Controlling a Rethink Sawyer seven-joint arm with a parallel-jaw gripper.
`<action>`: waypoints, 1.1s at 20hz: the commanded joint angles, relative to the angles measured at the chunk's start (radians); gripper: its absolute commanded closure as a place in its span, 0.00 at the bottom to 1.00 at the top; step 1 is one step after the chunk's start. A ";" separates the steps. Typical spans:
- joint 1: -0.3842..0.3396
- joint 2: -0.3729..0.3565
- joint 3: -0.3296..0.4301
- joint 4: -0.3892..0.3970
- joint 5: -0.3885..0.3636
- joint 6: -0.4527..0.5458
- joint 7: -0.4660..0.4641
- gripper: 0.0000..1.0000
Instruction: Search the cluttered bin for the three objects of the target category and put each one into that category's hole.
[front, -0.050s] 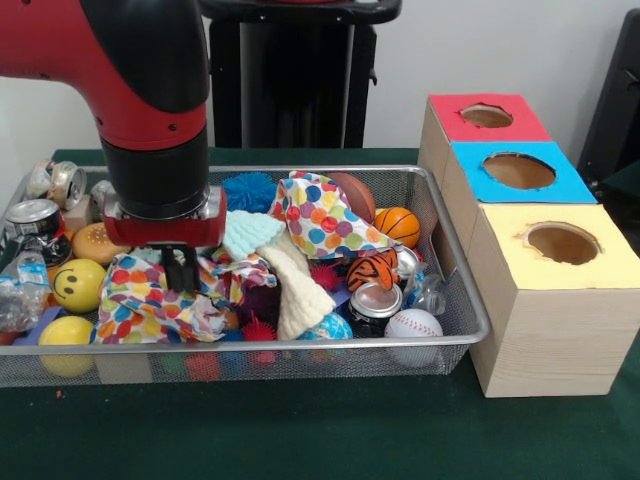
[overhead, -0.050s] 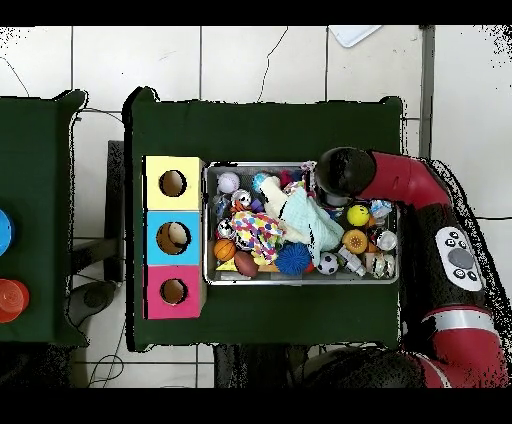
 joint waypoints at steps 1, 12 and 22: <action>-0.011 -0.019 -0.028 0.108 -0.097 -0.003 -0.123 1.00; 0.006 -0.026 -0.031 0.080 -0.102 0.025 -0.112 1.00; 0.046 -0.227 -0.032 0.085 -0.034 0.356 -0.141 1.00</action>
